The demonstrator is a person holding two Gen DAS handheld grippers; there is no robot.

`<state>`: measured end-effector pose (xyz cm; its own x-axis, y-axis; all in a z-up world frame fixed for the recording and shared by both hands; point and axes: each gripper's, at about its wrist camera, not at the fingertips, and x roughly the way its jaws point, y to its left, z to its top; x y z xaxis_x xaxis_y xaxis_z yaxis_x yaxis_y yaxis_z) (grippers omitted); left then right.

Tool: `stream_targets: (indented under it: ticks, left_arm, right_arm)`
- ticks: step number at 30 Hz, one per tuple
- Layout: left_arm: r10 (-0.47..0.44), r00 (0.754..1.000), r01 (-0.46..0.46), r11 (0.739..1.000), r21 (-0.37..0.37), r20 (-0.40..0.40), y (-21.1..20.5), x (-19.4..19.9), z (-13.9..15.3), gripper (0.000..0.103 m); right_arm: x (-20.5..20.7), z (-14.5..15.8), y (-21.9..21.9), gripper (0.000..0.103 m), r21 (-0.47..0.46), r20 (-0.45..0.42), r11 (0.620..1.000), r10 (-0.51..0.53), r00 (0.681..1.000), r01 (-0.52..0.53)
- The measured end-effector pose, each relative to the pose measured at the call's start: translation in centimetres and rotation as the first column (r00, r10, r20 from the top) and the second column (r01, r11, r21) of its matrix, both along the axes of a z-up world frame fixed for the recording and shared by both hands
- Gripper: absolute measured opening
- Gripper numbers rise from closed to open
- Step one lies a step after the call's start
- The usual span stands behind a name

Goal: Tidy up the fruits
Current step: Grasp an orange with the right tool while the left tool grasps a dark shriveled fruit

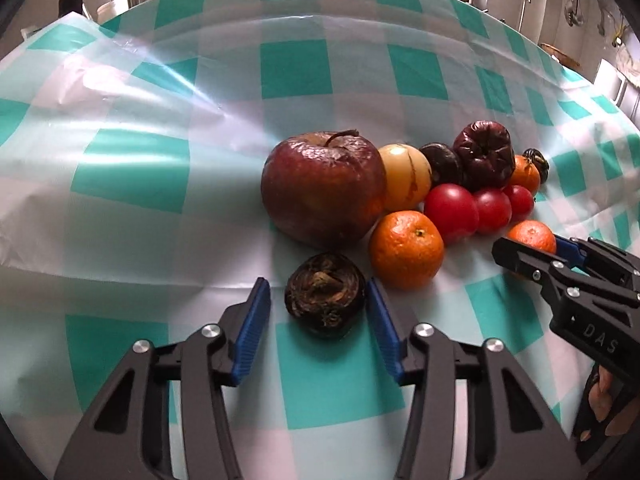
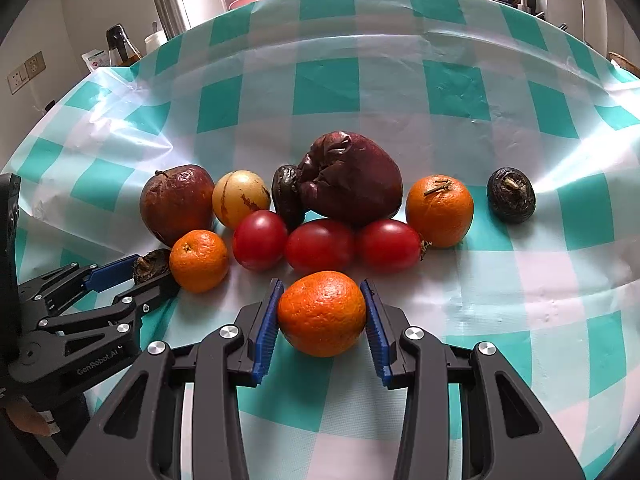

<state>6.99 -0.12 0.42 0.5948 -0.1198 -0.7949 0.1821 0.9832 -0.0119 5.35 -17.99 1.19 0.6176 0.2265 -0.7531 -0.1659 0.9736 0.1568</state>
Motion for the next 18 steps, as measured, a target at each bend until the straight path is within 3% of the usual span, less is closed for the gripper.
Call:
stream_targets:
  ticks: [8, 18]
  left_arm:
    - [-0.003, 0.998, 0.007, 0.998, -0.069, 0.056, 0.9, -1.2, 0.7, 0.039]
    - [0.044, 0.997, -0.036, 0.99, -0.14, 0.06, 1.9, -1.5, 1.0, 0.039]
  right_arm:
    - [0.0, 0.0, 0.0, 0.04, -0.002, 0.0, 1.0, 0.0, 1.0, 0.0]
    - [0.2, -0.2, 0.3, 0.04, -0.024, -0.015, 1.0, -0.002, 1.0, 0.002]
